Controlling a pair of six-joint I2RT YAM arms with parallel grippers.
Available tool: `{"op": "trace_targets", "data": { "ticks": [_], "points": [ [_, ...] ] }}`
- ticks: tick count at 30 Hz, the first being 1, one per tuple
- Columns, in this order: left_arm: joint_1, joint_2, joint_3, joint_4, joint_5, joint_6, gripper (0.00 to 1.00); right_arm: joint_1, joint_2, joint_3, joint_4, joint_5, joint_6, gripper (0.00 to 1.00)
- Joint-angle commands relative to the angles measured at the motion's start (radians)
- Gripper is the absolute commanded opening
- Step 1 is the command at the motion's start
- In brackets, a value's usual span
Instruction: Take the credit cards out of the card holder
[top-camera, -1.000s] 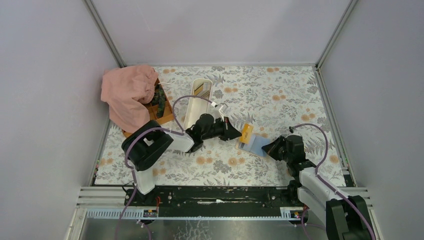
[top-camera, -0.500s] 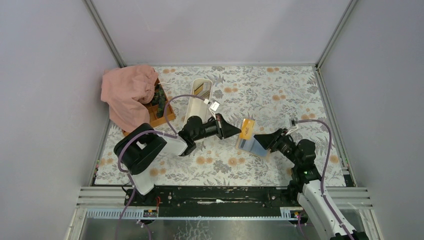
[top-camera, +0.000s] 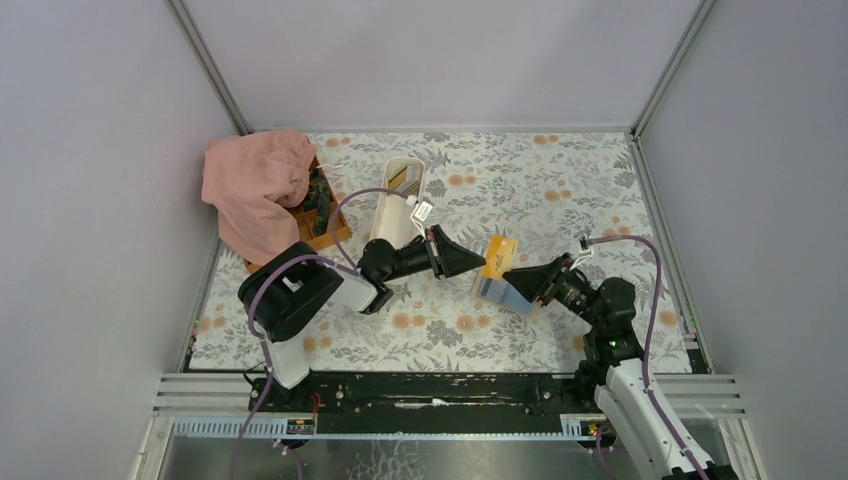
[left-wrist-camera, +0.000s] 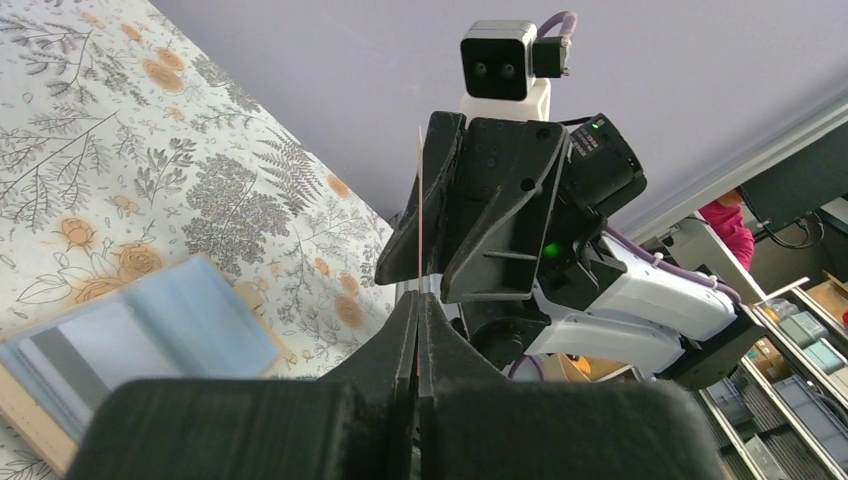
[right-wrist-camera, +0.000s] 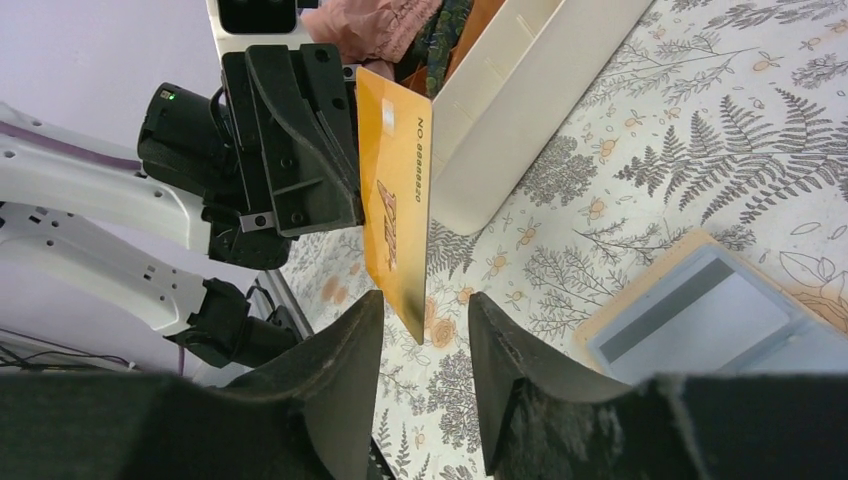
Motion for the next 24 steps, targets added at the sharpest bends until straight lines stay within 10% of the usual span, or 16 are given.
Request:
{"op": "trace_targets", "data": {
  "ticks": [1,6,11,24],
  "points": [
    [0.003,0.013,0.018,0.104,0.028,-0.020,0.00,-0.003,-0.010,0.031,0.067,-0.053,-0.012,0.40],
    [0.003,0.028,0.028,0.109,0.025,-0.032,0.00,-0.002,0.023,0.022,0.124,-0.109,0.012,0.31],
    [0.003,0.049,0.052,0.110,0.034,-0.046,0.00,-0.002,0.022,0.015,0.127,-0.131,0.014,0.01],
    [0.032,0.040,0.117,0.107,0.208,-0.049,0.22,-0.002,0.043,0.045,0.139,-0.281,0.018,0.00]
  ]
}}
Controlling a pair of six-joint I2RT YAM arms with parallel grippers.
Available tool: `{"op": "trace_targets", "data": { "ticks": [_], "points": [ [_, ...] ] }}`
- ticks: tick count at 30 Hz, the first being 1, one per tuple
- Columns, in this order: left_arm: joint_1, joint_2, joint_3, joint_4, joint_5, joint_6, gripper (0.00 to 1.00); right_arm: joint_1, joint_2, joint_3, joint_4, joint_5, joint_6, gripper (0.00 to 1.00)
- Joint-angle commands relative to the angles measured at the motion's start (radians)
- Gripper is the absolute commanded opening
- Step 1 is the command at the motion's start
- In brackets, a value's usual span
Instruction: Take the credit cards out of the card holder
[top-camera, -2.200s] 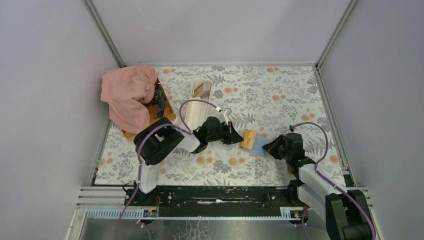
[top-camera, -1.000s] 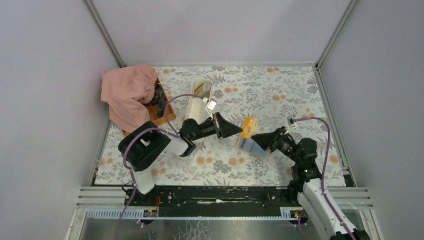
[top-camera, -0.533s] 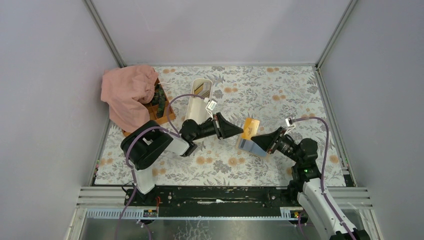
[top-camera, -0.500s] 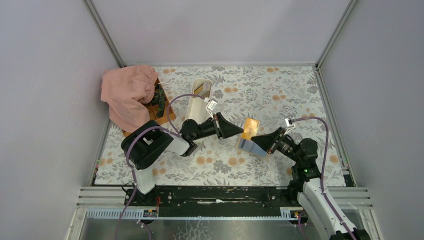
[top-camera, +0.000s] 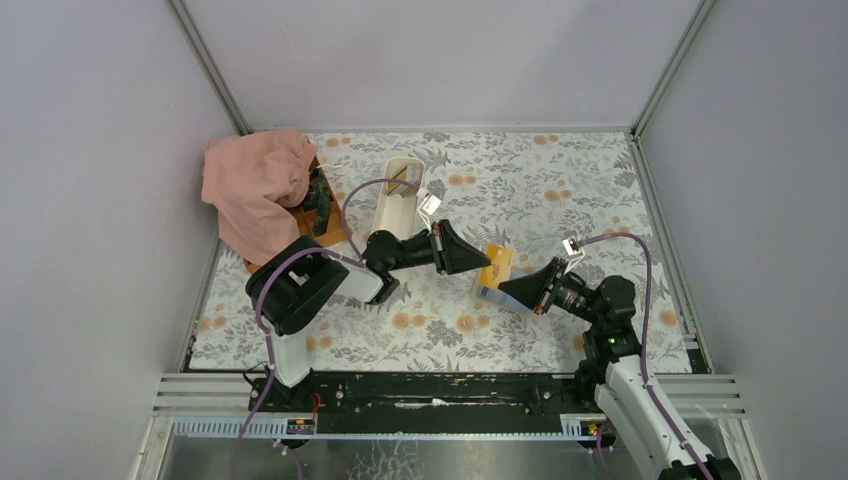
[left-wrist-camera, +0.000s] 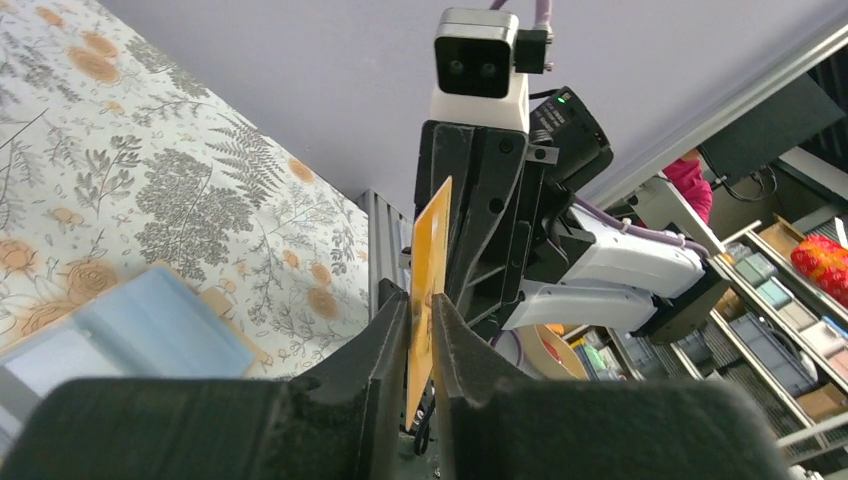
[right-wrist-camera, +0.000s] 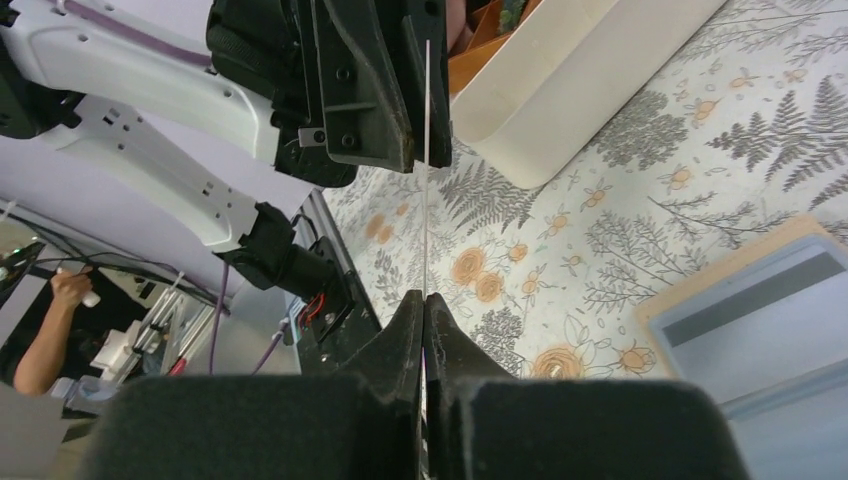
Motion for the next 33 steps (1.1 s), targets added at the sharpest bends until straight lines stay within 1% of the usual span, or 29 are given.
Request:
{"op": "trace_targets", "data": {
  "ticks": [1,4,11,25,26,29,30,33],
  "points": [
    [0.012,-0.012,0.039,0.077,0.098,0.003,0.23,-0.001,0.017,0.039,0.105,-0.104,0.033,0.00],
    [0.014,-0.016,0.045,0.077,0.107,0.005,0.25,-0.001,0.029,0.037,0.128,-0.121,0.047,0.00],
    [0.027,-0.024,0.056,0.078,0.116,0.008,0.25,-0.001,0.052,0.023,0.174,-0.138,0.072,0.00],
    [0.061,-0.057,0.064,0.078,0.112,0.005,0.27,0.000,0.071,0.020,0.186,-0.141,0.075,0.00],
    [0.062,-0.058,0.065,0.077,0.112,0.005,0.24,-0.001,0.072,0.020,0.186,-0.141,0.075,0.00],
    [0.061,-0.062,0.069,0.077,0.110,0.006,0.04,-0.001,0.074,0.020,0.186,-0.140,0.074,0.00],
    [0.061,-0.061,0.070,0.077,0.113,0.005,0.01,0.000,0.073,0.019,0.186,-0.140,0.074,0.00],
    [0.061,-0.055,0.074,0.077,0.124,-0.001,0.00,-0.001,0.073,0.022,0.181,-0.138,0.072,0.00]
  ]
}}
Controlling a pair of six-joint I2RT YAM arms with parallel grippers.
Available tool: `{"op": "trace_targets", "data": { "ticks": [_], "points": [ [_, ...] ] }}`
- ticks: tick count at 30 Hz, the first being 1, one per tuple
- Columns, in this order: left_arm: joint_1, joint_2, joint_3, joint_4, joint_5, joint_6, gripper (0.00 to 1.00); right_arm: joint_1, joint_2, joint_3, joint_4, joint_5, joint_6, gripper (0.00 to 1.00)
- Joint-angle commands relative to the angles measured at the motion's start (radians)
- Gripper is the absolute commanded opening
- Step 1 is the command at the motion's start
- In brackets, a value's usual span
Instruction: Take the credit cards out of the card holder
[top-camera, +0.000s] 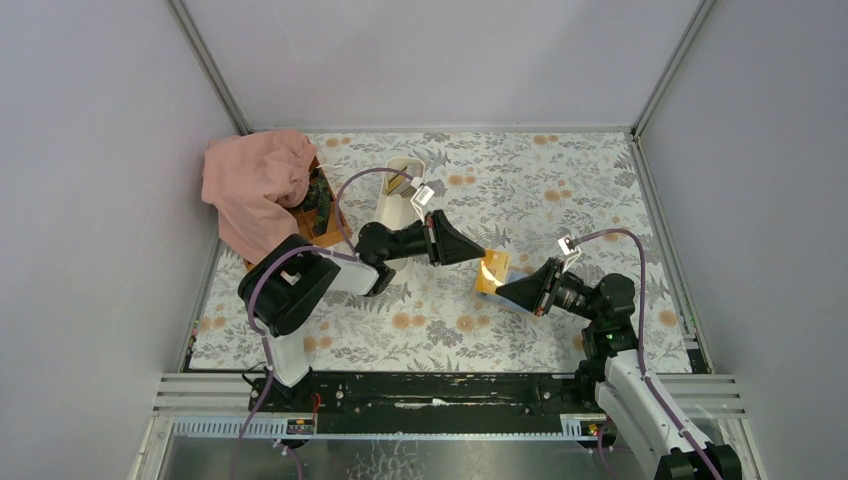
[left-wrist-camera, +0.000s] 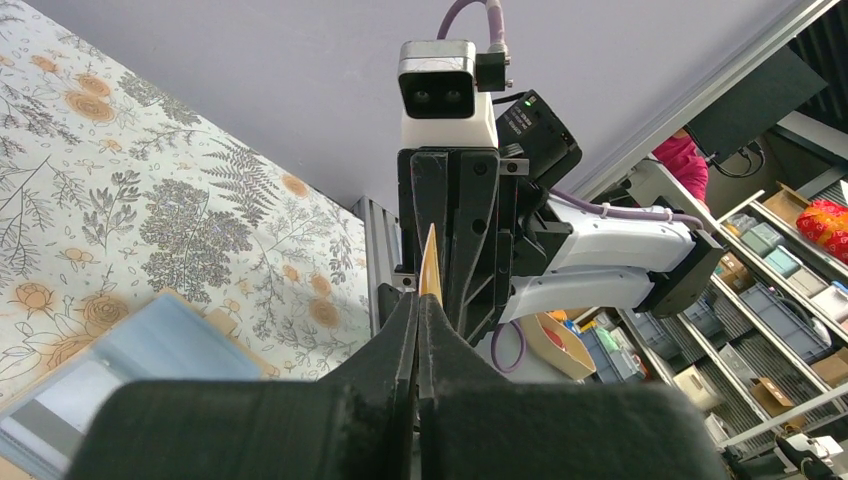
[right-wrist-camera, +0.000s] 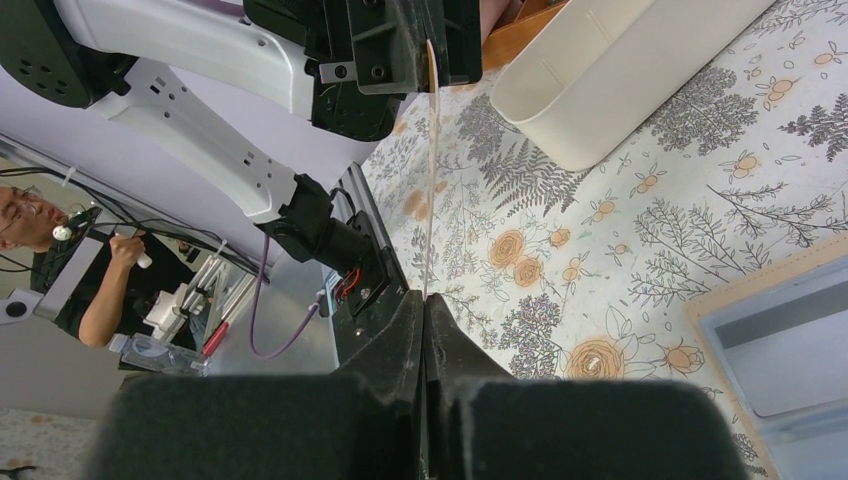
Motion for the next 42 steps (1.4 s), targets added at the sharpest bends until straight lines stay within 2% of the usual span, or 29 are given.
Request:
{"op": "trace_targets", "data": {
  "ticks": [1,3,4,6,7,9,12,14,17,19,24,27,30,35,38,42],
  "points": [
    [0.005,-0.021,0.028,0.070,0.023,0.002,0.00,0.000,-0.004,0.022,0.063,-0.016,0.003,0.00],
    [0.006,-0.028,0.019,0.070,0.011,0.011,0.00,0.000,-0.005,0.024,0.051,-0.005,-0.002,0.00],
    [0.009,-0.033,0.012,0.070,0.002,0.017,0.00,-0.001,-0.010,0.028,0.025,0.017,-0.016,0.04],
    [0.020,-0.049,0.000,0.069,-0.011,0.022,0.00,-0.001,-0.037,0.040,-0.062,0.070,-0.068,0.28],
    [0.030,-0.059,-0.004,0.066,-0.015,0.023,0.00,0.000,-0.056,0.045,-0.112,0.112,-0.093,0.37],
    [0.056,-0.094,-0.016,0.020,-0.032,0.043,0.00,-0.001,-0.101,0.060,-0.224,0.214,-0.160,0.46],
    [0.095,-0.175,-0.048,-0.119,-0.095,0.150,0.00,0.000,-0.154,0.080,-0.370,0.361,-0.226,0.47],
    [0.111,-0.251,-0.054,-0.322,-0.182,0.289,0.00,0.000,-0.167,0.090,-0.427,0.418,-0.250,0.47],
    [0.113,-0.375,-0.043,-0.642,-0.448,0.557,0.00,0.000,-0.142,0.096,-0.454,0.434,-0.269,0.46],
    [0.114,-0.427,-0.057,-0.709,-0.625,0.663,0.00,-0.001,-0.114,0.096,-0.448,0.422,-0.271,0.45],
    [0.117,-0.466,-0.080,-0.683,-0.936,0.881,0.00,-0.001,-0.060,0.075,-0.388,0.405,-0.260,0.45],
    [0.119,-0.422,-0.082,-0.630,-1.044,1.023,0.00,-0.001,-0.033,0.074,-0.367,0.394,-0.259,0.45],
    [0.131,-0.328,-0.069,-0.563,-1.077,1.133,0.00,-0.001,-0.012,0.074,-0.354,0.385,-0.259,0.45],
    [0.158,-0.120,-0.036,-0.357,-1.097,1.242,0.00,-0.001,0.014,0.073,-0.342,0.374,-0.256,0.45],
    [0.179,-0.029,0.015,-0.321,-1.105,1.285,0.00,-0.001,0.015,0.072,-0.349,0.376,-0.257,0.44],
    [0.218,0.015,0.056,-0.299,-1.073,1.279,0.00,0.000,0.014,0.067,-0.352,0.388,-0.260,0.44]
  ]
}}
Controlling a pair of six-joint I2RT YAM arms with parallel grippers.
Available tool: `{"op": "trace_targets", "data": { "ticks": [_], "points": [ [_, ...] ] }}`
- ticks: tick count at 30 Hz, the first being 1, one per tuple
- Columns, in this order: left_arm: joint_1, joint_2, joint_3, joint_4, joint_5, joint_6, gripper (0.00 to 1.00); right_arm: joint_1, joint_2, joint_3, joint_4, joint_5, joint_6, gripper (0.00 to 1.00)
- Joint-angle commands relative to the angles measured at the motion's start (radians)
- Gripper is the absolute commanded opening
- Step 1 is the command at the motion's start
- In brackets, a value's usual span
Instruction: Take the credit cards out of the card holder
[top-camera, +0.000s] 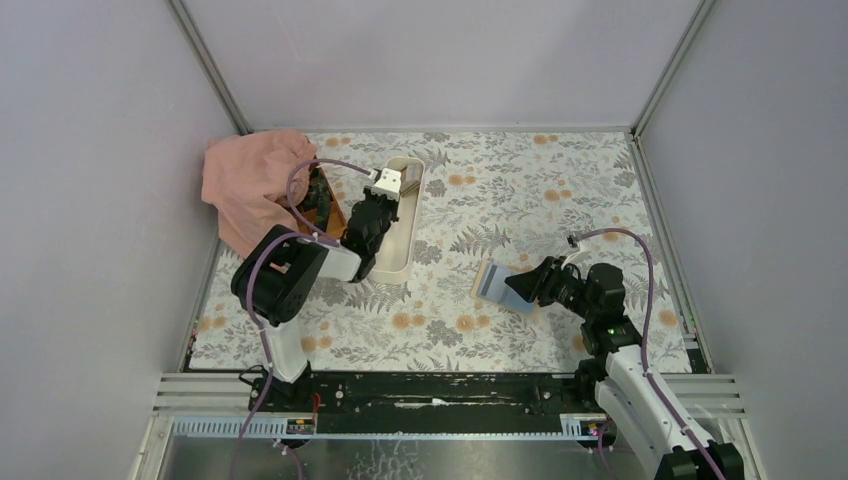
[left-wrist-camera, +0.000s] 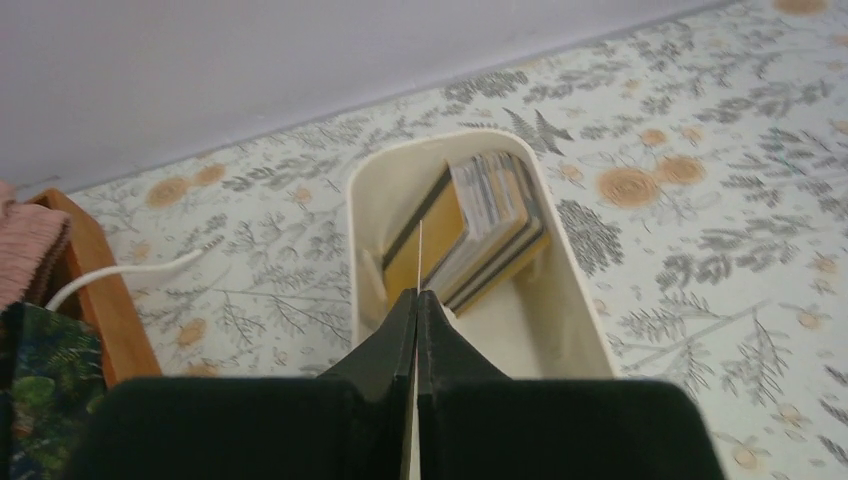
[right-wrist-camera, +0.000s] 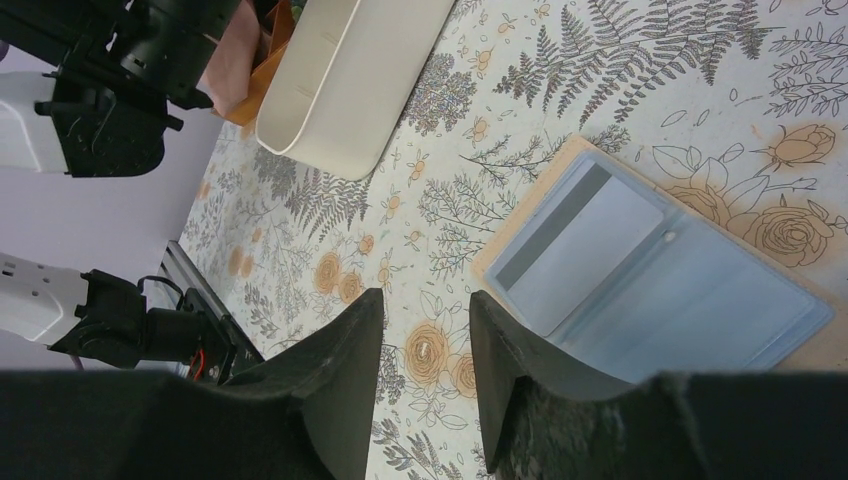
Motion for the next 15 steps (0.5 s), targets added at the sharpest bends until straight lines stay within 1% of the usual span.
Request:
{"op": "trace_targets", "data": {
  "ticks": [1,7,15],
  "points": [
    [0.044,0.011,0.070,0.168,-0.010,0.061,0.00,-0.001,0.001,0.011,0.051,0.001,-0.019,0.44],
    [0.088,0.046,0.130,0.182,0.055,0.063,0.00,-0.001,0.041,0.012,0.078,-0.003,-0.018,0.44],
    [0.112,0.147,0.222,0.188,0.119,0.044,0.00,-0.001,0.058,0.011,0.084,0.005,-0.018,0.44]
  ]
}}
